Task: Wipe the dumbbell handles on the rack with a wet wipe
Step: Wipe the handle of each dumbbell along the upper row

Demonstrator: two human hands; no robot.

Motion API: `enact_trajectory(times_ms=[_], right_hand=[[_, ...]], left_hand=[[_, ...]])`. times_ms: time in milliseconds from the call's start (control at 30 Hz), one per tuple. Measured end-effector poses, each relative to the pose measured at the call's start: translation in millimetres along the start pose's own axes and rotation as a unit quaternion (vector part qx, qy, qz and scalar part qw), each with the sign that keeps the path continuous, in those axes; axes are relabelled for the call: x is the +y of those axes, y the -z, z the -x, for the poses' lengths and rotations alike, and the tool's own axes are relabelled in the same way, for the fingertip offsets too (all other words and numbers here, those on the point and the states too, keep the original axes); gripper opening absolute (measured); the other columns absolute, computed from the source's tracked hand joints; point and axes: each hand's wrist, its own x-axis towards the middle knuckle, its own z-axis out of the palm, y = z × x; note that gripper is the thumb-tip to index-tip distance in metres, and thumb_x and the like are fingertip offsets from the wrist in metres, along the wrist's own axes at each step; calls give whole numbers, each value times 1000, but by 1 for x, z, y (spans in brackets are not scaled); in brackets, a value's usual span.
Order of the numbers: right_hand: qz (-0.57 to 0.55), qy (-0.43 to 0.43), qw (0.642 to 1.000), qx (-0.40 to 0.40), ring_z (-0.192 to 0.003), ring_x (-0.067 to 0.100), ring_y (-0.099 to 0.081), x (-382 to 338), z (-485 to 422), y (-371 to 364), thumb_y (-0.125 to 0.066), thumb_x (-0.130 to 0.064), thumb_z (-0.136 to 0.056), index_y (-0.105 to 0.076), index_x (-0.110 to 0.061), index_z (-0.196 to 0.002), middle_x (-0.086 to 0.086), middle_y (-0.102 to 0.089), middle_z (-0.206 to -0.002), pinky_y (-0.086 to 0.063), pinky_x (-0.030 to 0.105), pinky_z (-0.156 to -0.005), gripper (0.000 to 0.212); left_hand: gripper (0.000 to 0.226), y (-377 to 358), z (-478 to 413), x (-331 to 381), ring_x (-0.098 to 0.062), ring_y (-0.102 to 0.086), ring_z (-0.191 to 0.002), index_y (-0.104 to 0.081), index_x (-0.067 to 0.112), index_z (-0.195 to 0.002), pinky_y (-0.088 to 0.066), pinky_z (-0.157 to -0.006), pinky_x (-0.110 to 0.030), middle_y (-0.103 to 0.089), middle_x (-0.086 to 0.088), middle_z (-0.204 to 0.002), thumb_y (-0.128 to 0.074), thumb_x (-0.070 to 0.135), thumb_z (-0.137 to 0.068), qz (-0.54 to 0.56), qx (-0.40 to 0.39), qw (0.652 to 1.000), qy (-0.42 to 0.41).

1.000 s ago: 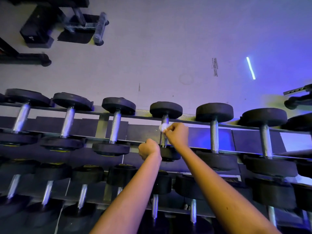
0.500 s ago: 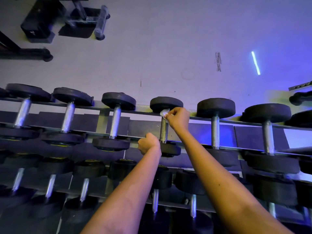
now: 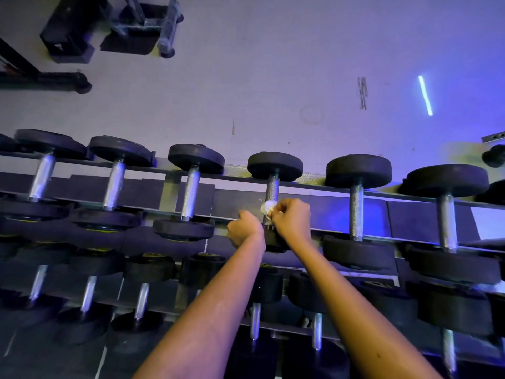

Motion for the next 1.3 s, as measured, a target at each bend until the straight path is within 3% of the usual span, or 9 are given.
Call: enact_trajectory(times_ms=[133, 267, 367, 433, 500, 600, 733, 967, 1300], right_hand=[[51, 76, 995, 36, -85, 36, -57, -17, -29, -3, -56, -4, -86, -68, 0, -91, 19, -62, -95, -35, 30, -64, 14], [65, 96, 991, 66, -86, 38, -56, -28, -48, -4, -53, -1, -87, -64, 1, -91, 19, -59, -97, -41, 35, -65, 12], [60, 77, 994, 51, -83, 36, -57, -23, -46, -2, -56, -2, -84, -66, 2, -88, 19, -63, -90, -46, 37, -67, 12], [65, 52, 996, 22, -77, 35, -56, -15, -39, -2, -59, -5, -83, -65, 0, -78, 16, -63, -78, -39, 33, -61, 9], [71, 30, 997, -11, -74, 34, -56, -5, -24, -3, -64, -16, -85, -62, -5, -71, 12, -61, -72, -33, 28, -60, 18], [52, 8, 998, -45, -74, 39, -56, 3, 0, 0, -68, -23, -84, -64, 2, -73, 19, -64, -75, -38, 33, -59, 28], [-6, -34, 999, -38, -76, 30, -62, 8, 2, 4, -68, -7, -79, -70, 4, -76, 20, -70, -82, -53, 38, -74, 12], [-152, -33, 986, 53, -75, 17, -62, -2, -44, 4, -73, -9, -81, -70, -15, -76, 1, -68, -77, -47, 26, -69, 8], [-95, -56, 994, -7, -70, 14, -60, 20, -16, 1, -77, -11, -75, -69, -15, -65, 5, -69, -74, -49, 27, -71, 14]], left_hand=[[43, -1, -1, -1, -41, -60, -95, -61, 1, -103, -51, -87, -50, -64, -21, -109, -41, 34, -85, -2, 4, 1000, 1], [39, -2, -2, -1, -40, -60, -94, -60, 2, -100, -51, -87, -50, -64, -22, -109, -41, 33, -87, 5, 3, 1000, 1], [34, -2, -3, -1, -40, -60, -93, -58, 4, -95, -51, -87, -50, -64, -21, -109, -41, 33, -89, 6, 1, 1000, 2], [34, -2, -3, -1, -40, -60, -93, -57, 3, -95, -51, -87, -50, -63, -22, -109, -41, 32, -89, 7, 5, 1000, 1], [41, -3, -5, -1, -41, -60, -94, -60, -1, -102, -51, -87, -51, -63, -23, -110, -42, 32, -87, 7, 11, 1000, 1], [45, -4, -7, -2, -42, -60, -96, -60, -2, -106, -51, -87, -50, -62, -24, -112, -42, 33, -86, 7, 14, 1000, 0], [45, -5, -8, -3, -42, -60, -93, -60, -1, -105, -52, -85, -51, -63, -24, -111, -41, 34, -85, 13, 8, 1000, 0], [41, -5, -9, -4, -40, -60, -93, -59, 0, -103, -52, -86, -51, -63, -22, -110, -41, 33, -86, 21, 1, 1000, -1], [44, -2, -7, -4, -43, -59, -97, -59, -3, -107, -50, -88, -51, -62, -25, -114, -42, 32, -86, 7, -2, 1000, -5]])
